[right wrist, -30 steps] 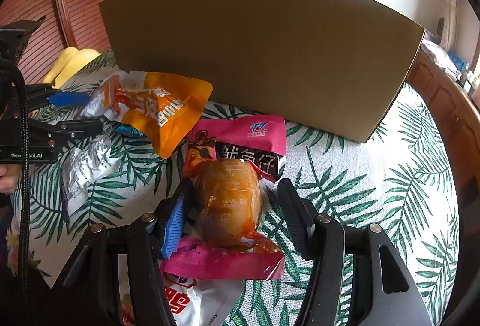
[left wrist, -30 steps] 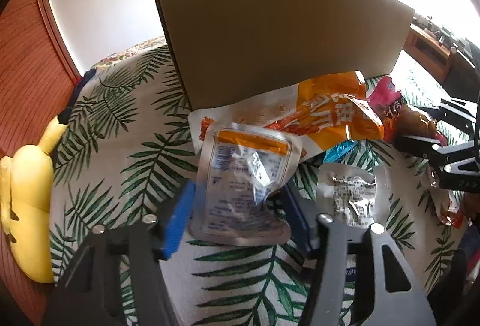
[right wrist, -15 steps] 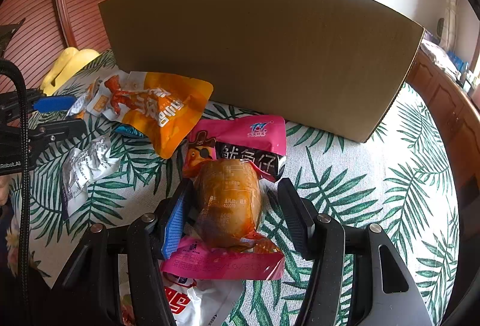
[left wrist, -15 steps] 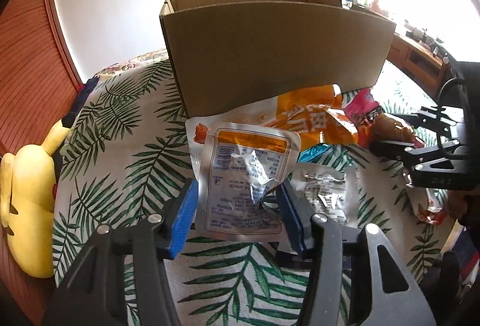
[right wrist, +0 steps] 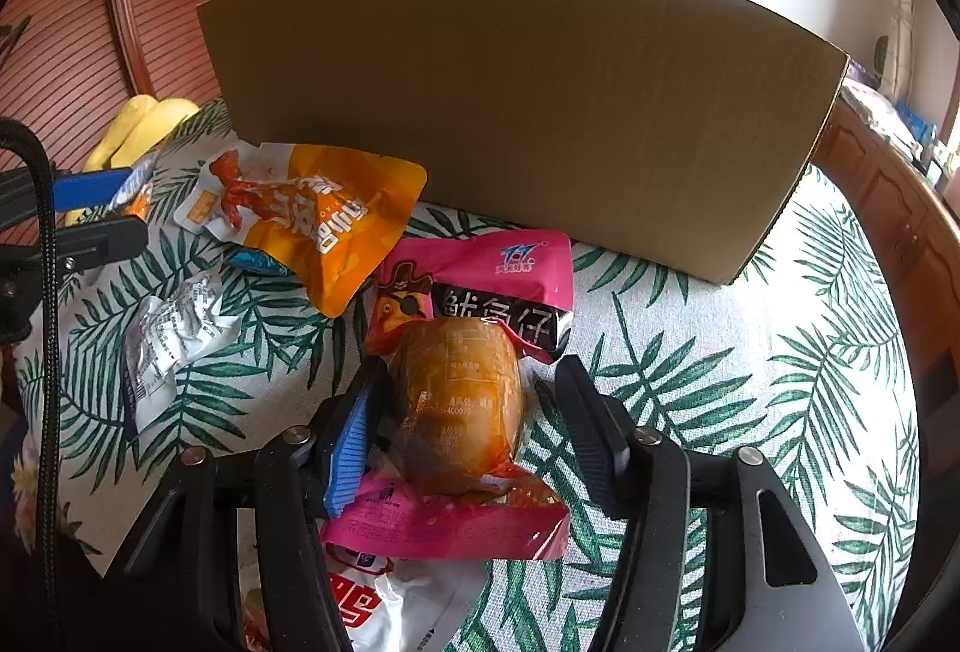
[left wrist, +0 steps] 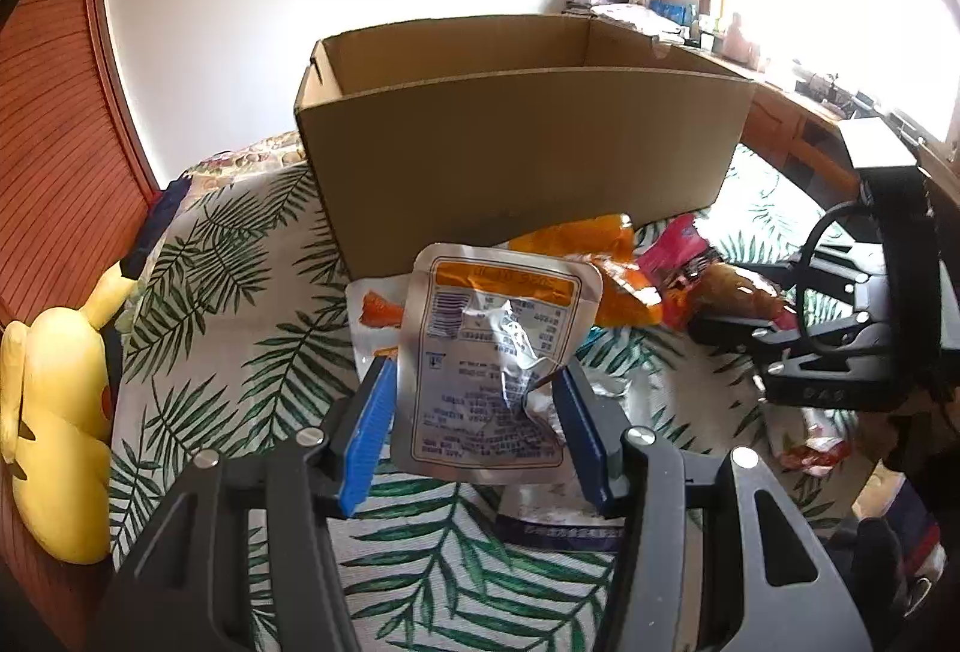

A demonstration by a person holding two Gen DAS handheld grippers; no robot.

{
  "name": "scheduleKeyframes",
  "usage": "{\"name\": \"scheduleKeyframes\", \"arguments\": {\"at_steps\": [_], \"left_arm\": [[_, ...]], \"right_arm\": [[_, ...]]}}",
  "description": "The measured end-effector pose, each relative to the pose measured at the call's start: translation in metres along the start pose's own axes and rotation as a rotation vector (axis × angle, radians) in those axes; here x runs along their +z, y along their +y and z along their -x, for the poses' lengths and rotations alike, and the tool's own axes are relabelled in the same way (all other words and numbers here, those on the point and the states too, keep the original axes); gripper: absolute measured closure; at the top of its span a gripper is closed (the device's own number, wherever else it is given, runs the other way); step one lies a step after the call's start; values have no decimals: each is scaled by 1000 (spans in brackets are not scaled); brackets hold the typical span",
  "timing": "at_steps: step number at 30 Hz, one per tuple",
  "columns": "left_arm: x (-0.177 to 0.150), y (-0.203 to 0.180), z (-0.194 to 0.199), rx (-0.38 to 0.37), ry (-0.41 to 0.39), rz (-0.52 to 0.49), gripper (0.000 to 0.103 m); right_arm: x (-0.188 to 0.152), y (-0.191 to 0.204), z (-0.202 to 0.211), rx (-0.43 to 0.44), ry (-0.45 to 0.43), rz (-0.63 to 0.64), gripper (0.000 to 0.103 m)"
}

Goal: Organize snacks
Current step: 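Grasp the silver vacuum packet with the left gripper while the right gripper grasps the pink egg packet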

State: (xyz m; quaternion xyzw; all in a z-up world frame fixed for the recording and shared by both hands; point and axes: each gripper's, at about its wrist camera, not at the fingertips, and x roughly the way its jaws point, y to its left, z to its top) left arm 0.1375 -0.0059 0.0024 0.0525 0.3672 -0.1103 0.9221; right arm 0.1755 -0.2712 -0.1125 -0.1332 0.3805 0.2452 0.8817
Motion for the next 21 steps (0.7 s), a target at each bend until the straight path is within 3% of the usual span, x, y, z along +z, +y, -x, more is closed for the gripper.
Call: {"name": "scheduleKeyframes", "arguments": {"at_steps": [8,21], "left_arm": [[7,-13,11,-34,-28,-1,50],[16,-30,22,-58,-60,-1,50]], "right_arm": [[-4,-3,5,-6,-21,-6,56],[-11,-19,28,-10,-133,-68,59]]}}
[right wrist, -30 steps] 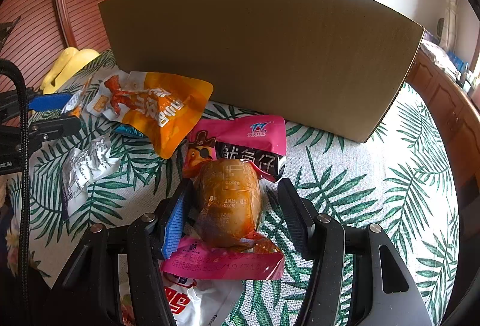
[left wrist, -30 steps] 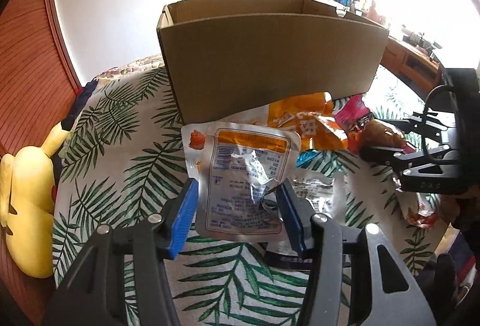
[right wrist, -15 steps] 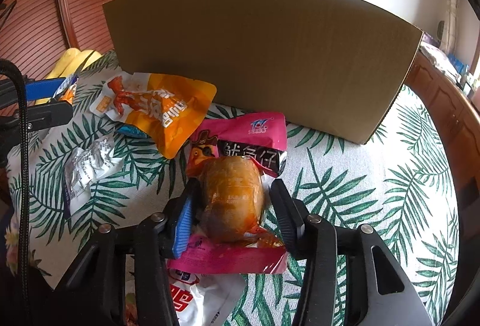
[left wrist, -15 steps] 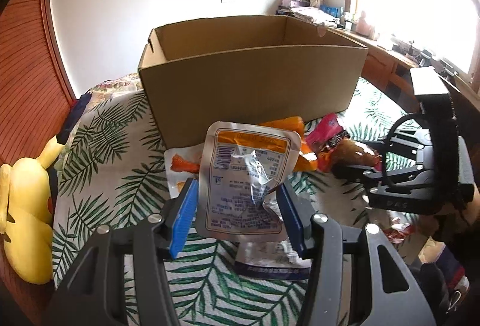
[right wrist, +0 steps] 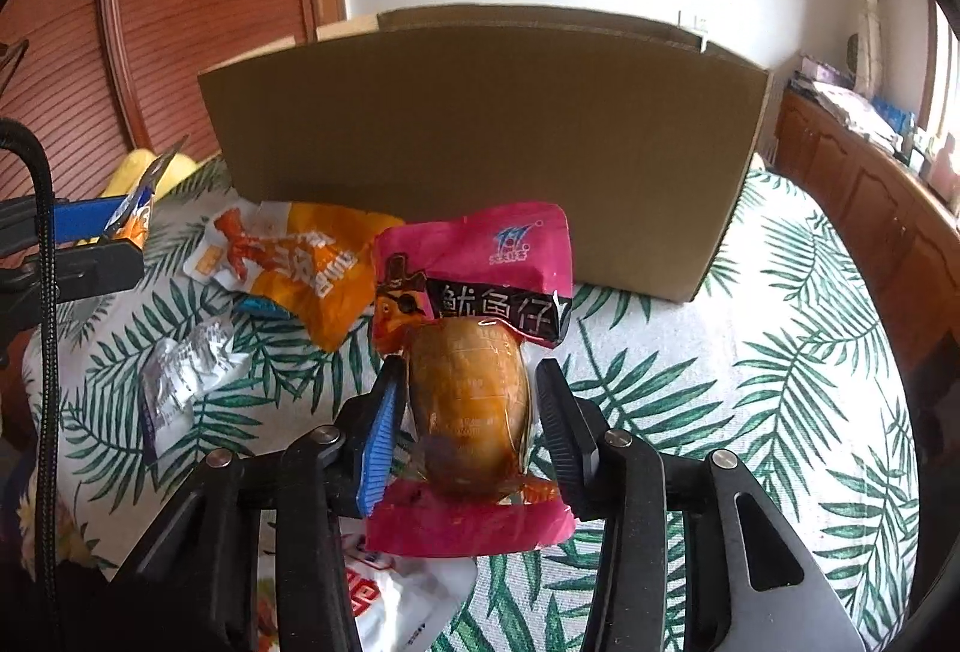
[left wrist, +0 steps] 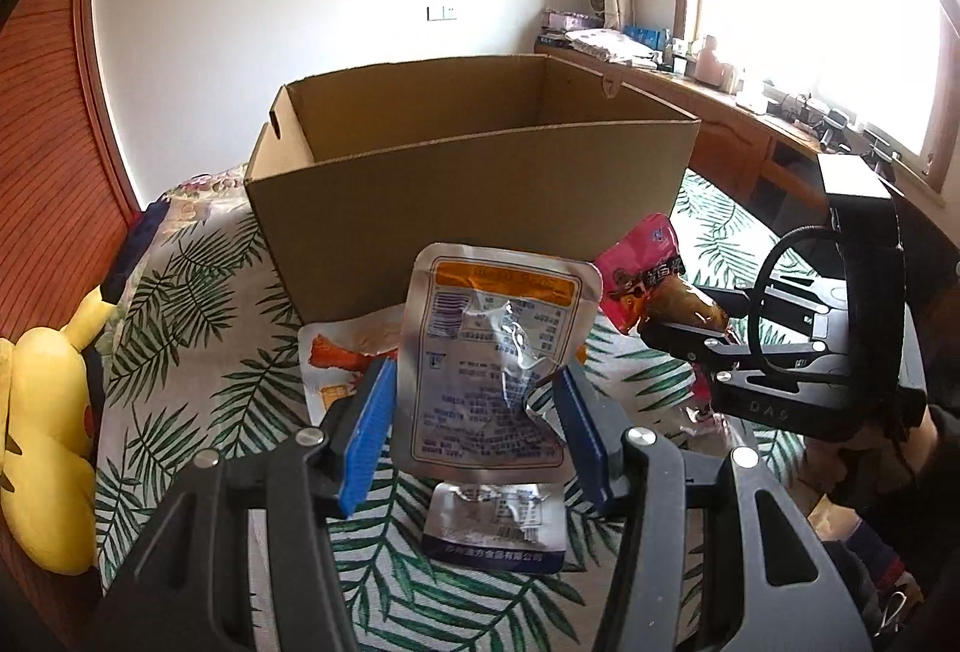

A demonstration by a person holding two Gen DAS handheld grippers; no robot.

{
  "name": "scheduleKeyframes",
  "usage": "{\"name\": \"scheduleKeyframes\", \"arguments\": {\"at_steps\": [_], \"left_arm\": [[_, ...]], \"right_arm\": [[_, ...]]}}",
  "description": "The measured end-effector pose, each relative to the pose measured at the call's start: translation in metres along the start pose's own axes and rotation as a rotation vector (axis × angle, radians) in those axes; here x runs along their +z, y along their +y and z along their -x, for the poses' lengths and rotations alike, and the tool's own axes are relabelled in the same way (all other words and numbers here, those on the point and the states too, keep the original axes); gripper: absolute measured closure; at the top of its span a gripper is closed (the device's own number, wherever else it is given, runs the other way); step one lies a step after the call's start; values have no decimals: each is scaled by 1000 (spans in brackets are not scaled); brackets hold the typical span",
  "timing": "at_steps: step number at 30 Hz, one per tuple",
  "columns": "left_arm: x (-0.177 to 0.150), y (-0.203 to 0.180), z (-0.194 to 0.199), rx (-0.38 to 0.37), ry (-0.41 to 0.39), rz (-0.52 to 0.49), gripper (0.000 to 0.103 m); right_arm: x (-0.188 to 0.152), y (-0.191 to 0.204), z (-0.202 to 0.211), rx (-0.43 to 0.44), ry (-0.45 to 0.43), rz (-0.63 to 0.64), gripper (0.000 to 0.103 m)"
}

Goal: Organize snacks
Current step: 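Grasp the silver vacuum packet with the left gripper while the right gripper grasps the pink egg packet, then lift both held packets and carry them over the box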

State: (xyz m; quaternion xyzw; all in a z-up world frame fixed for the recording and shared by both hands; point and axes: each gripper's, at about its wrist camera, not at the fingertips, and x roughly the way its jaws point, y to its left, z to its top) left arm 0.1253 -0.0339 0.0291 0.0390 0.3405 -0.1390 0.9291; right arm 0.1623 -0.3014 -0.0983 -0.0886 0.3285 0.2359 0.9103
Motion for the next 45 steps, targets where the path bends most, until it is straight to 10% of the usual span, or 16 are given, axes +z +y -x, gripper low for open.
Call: {"name": "scheduleKeyframes", "arguments": {"at_steps": [45], "left_arm": [[61,14,24,-44,-165,41,49]], "right_arm": [[55,23,100,-39,-270,64,59]]}}
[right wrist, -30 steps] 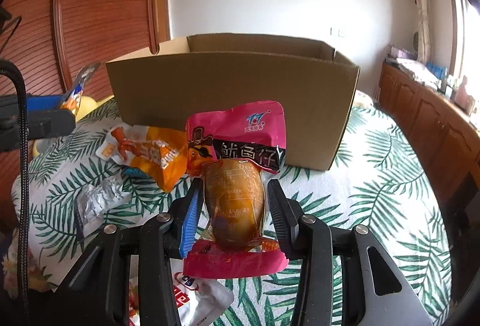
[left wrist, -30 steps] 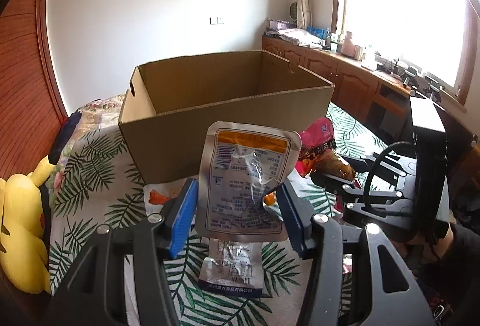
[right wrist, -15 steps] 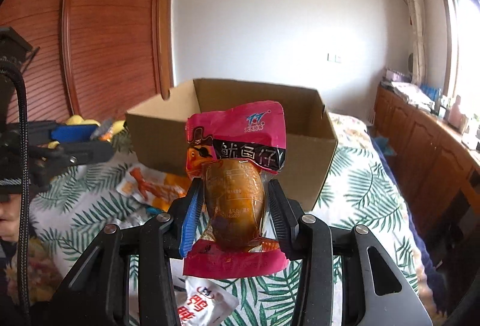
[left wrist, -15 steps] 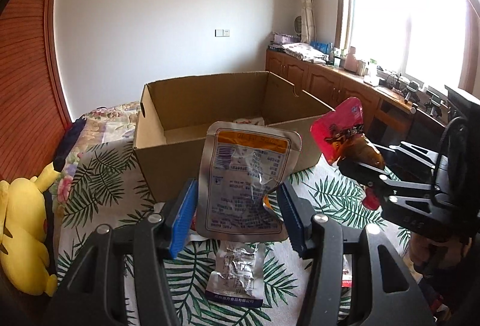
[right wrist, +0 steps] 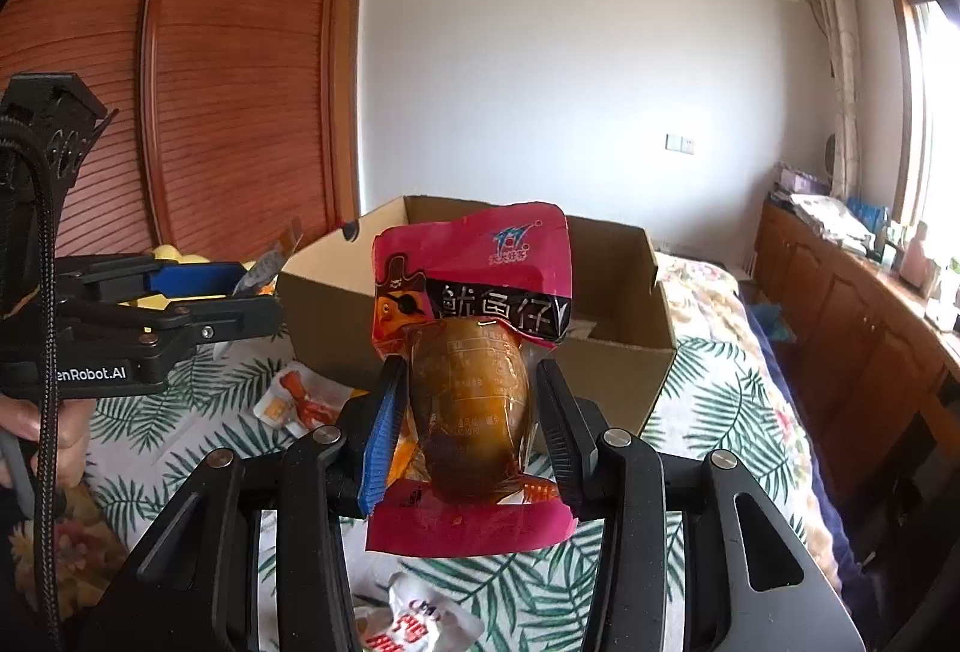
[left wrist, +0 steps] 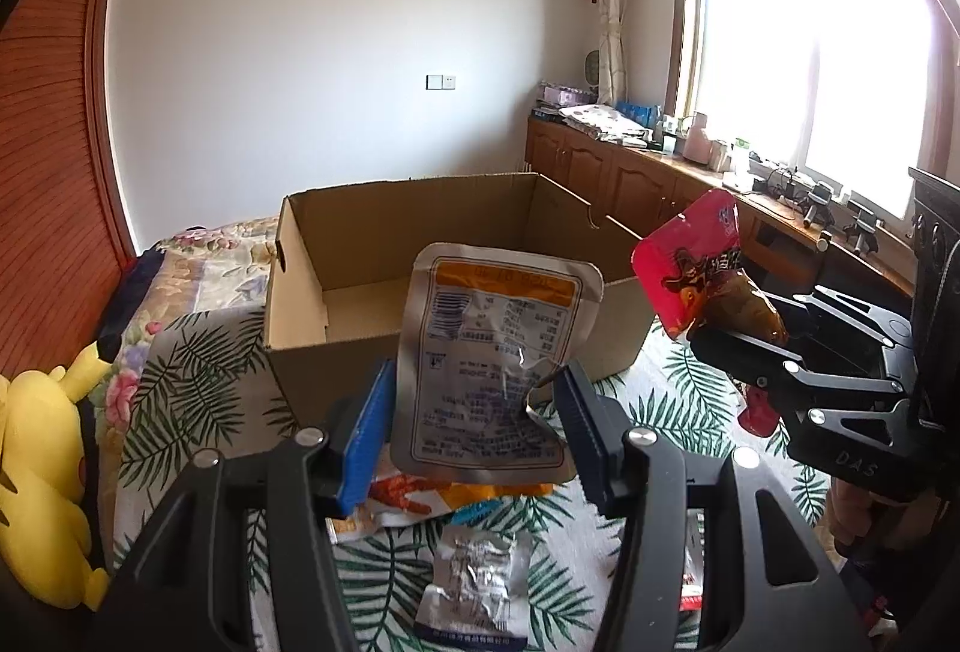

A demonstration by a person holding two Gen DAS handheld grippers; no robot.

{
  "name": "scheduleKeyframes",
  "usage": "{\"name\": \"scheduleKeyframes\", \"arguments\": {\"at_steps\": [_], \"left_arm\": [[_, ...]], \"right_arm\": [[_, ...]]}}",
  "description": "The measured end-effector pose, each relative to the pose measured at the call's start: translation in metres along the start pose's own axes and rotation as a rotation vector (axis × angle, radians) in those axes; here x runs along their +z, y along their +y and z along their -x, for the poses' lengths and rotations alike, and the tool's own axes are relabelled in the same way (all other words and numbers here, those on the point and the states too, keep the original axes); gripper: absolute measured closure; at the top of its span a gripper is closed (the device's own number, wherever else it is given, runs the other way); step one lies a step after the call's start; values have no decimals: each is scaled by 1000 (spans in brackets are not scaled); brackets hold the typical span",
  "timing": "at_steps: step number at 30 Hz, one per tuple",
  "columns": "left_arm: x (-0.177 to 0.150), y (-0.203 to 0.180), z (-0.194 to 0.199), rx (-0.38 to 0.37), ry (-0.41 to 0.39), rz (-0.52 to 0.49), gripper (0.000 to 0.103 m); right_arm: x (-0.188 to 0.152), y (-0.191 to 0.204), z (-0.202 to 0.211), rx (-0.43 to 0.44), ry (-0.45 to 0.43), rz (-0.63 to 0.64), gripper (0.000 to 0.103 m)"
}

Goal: Organize snacks
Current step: 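Lift both held packets and carry them over the box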

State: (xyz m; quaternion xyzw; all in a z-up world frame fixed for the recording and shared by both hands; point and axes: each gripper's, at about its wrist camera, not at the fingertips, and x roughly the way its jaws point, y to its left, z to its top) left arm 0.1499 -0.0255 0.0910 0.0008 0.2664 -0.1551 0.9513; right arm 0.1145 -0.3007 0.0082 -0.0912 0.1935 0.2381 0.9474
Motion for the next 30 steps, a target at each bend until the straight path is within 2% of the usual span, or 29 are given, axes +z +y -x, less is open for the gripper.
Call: {"name": "scheduleKeyframes", "arguments": {"at_steps": [15,30], "left_arm": [[39,31,-61,-27,-7,43,49],[56,46,-105,-13,9,65,49]], "right_arm": [[38,-30,-56,4,-8,1,59],[58,-38,-102,-4,-13,10,59]]}}
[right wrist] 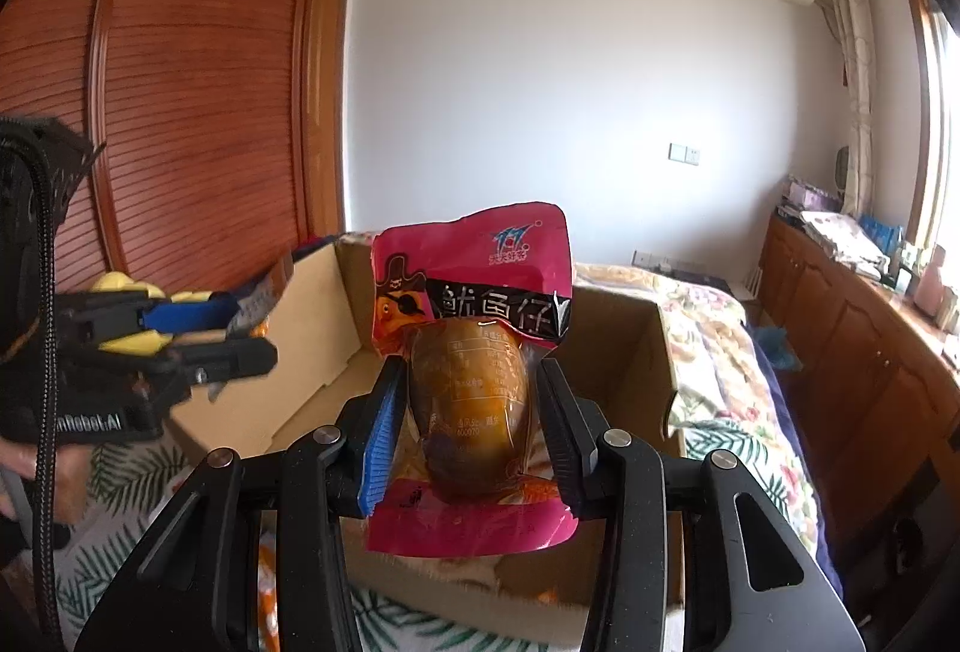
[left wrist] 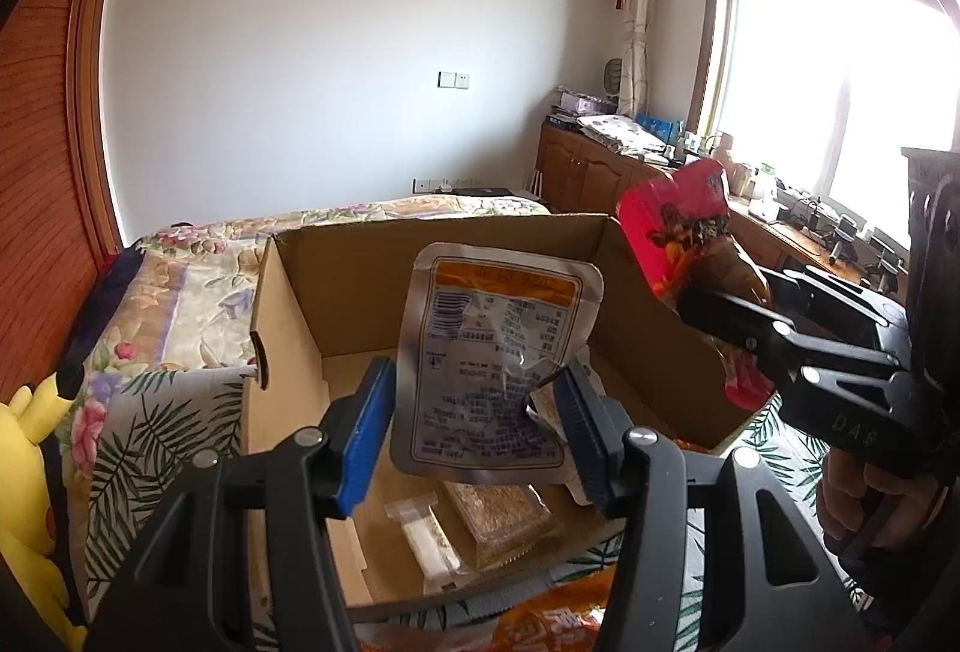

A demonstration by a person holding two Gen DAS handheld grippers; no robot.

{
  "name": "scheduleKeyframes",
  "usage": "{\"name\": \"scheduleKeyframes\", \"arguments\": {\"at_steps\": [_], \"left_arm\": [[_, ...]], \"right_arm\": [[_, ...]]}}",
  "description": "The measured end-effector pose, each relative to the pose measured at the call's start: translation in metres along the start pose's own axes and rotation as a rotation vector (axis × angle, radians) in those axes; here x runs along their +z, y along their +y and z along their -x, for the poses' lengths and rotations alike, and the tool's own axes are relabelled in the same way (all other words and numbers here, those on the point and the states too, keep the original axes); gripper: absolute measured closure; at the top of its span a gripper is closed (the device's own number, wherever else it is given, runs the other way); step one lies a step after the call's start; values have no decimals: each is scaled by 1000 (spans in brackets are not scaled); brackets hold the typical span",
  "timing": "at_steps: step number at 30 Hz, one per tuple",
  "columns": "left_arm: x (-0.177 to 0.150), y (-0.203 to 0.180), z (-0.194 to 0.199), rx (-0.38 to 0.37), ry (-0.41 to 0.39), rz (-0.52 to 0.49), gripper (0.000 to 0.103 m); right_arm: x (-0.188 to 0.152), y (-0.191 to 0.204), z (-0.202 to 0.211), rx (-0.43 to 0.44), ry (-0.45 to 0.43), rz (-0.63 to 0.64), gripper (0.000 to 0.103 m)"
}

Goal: Organize snacks
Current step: 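Lift both held packets and carry them over the box, then open both grippers to drop the packets into the box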

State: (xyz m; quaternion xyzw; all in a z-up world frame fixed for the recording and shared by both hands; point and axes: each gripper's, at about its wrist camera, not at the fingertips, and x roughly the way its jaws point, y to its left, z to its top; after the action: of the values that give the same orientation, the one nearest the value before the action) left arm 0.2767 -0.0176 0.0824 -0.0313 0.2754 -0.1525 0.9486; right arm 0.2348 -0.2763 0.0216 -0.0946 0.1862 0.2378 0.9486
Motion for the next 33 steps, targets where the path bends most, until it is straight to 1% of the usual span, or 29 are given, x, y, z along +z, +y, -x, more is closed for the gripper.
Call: {"name": "scheduleKeyframes", "arguments": {"at_steps": [3,11,17,22,23,29,33], "left_arm": [[-2,0,-8,3,14,-1,49],[-6,-5,-23,26,52,-17,48],[-9,-8,-30,29,78,-22,47],[-9,-11,-34,32,96,-26,45],[-9,-12,-35,32,98,-27,45],[-12,-12,-34,32,96,-18,45],[-13,-8,-35,29,96,-9,43]], "right_arm": [[2,-6,-14,4,19,-13,59],[-12,-12,-35,6,92,-43,59],[-20,-8,-43,2,139,-35,59],[-20,-1,-47,8,167,-38,59],[-19,-9,-50,10,171,-39,59],[-19,-14,-49,20,180,-48,59],[-19,-16,-52,35,192,-66,58]]}}
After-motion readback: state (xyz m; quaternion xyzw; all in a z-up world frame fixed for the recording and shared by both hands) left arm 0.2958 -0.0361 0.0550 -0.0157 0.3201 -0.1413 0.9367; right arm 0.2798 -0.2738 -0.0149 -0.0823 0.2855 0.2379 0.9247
